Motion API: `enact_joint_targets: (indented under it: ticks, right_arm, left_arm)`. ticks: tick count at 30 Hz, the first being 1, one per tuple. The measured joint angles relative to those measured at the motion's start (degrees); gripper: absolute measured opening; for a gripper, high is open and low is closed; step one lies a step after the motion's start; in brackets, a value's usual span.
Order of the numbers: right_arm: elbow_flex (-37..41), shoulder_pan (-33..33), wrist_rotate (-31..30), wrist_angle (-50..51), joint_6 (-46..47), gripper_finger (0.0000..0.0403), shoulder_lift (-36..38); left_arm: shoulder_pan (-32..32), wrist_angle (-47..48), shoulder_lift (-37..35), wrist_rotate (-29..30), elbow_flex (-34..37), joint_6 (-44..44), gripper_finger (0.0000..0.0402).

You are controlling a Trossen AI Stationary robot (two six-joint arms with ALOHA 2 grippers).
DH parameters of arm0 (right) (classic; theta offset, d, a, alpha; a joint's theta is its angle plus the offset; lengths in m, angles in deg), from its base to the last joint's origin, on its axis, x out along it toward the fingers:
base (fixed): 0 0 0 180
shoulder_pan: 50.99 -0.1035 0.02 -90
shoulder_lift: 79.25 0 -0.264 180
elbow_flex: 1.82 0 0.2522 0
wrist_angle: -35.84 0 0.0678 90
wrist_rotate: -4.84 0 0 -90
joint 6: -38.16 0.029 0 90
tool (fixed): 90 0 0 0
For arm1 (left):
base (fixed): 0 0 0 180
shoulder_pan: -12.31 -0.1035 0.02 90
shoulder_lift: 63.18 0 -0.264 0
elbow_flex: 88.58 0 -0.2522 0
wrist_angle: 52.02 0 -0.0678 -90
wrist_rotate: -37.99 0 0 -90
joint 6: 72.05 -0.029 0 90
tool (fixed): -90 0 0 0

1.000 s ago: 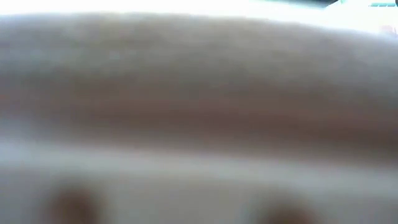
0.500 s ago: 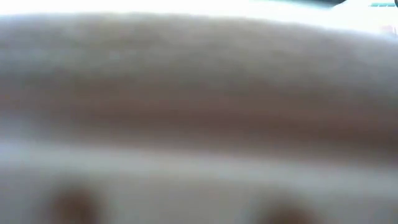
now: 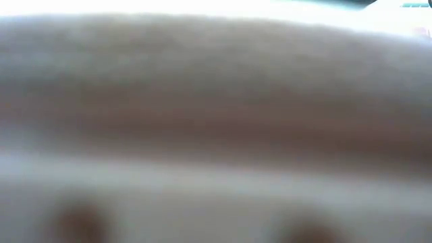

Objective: Pick and place slides into bin
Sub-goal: Put the pink slide into the red bin

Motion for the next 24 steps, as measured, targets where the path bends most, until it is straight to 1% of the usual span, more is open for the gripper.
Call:
enact_joint_targets:
  ticks: [4, 8, 10, 17, 20, 24]
  right_arm:
    - [0.0, 0.0, -0.1, 0.0, 0.7, 0.0157, -0.1]
    - [-0.1, 0.0, 0.0, -0.9, 0.1, 0.0157, -1.9]
    - [-1.3, 0.0, 0.2, -0.4, 0.0, 0.0157, -3.6]
    - [-7.8, 0.8, 7.0, 0.3, -0.4, 0.0157, -10.3]
    - [-9.4, 0.8, 10.2, -0.1, -0.4, 0.0157, -12.6]
    - [-9.9, 1.2, 10.8, -0.2, -0.4, 0.0157, -13.1]
  left_arm:
    - [-0.4, 0.0, 0.0, 0.0, 0.0, 0.1, 0.0241]
    - [-1.0, 0.0, 0.0, 0.0, 0.0, 0.1, 0.0241]
    - [-1.4, 0.1, 0.0, 0.0, -0.1, 0.6, 0.0241]
    - [-1.8, 0.4, 0.0, -0.1, -0.1, 1.1, 0.0241]
    - [-1.8, 0.5, 0.0, -0.1, -0.1, 1.1, 0.0241]
    - [-1.8, 0.5, 0.0, -0.1, -0.1, 1.3, 0.0241]
